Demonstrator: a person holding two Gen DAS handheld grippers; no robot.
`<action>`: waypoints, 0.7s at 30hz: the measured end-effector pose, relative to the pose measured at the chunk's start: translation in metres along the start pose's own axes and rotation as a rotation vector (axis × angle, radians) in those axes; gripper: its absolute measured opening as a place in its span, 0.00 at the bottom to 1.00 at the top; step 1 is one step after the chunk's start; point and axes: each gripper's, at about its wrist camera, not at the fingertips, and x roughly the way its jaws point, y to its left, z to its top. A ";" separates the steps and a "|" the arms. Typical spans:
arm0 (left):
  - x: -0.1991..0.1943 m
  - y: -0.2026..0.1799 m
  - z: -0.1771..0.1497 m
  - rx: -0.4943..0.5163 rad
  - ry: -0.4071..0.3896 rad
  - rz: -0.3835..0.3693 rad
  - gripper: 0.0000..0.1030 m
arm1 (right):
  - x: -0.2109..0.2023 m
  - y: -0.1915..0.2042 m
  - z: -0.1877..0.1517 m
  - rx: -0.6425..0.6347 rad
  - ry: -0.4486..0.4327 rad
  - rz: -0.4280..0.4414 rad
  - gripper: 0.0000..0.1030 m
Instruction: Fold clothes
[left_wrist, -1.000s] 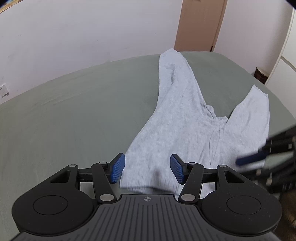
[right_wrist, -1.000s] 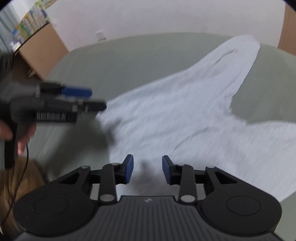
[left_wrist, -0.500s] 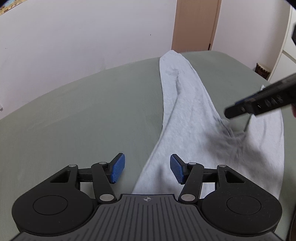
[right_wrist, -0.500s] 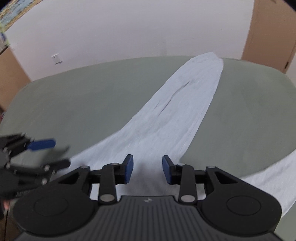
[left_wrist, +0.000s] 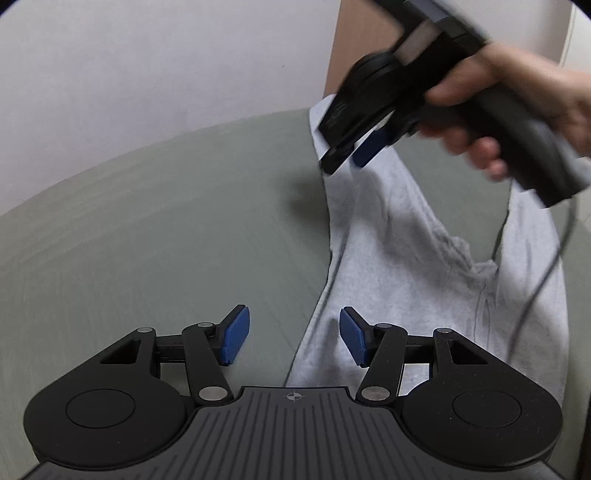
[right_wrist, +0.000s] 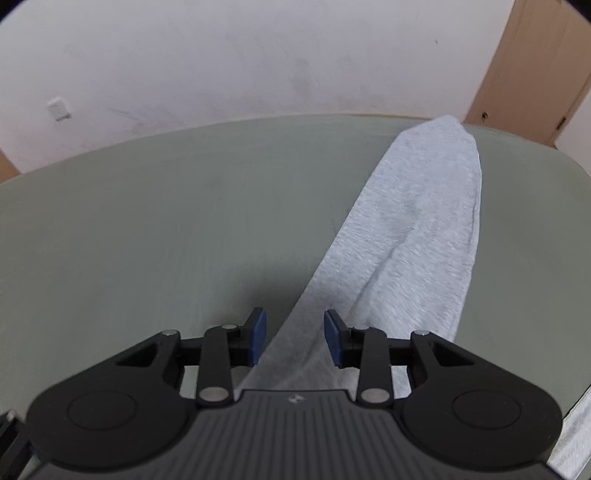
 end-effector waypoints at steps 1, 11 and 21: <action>0.000 0.002 0.000 0.001 0.000 -0.009 0.51 | 0.005 0.001 0.000 0.008 0.017 -0.012 0.36; -0.012 0.003 -0.002 0.062 -0.039 -0.071 0.51 | 0.022 0.012 0.004 -0.005 0.098 -0.117 0.36; -0.009 0.008 0.005 0.033 -0.051 -0.044 0.51 | 0.015 0.017 0.013 0.012 0.049 -0.044 0.01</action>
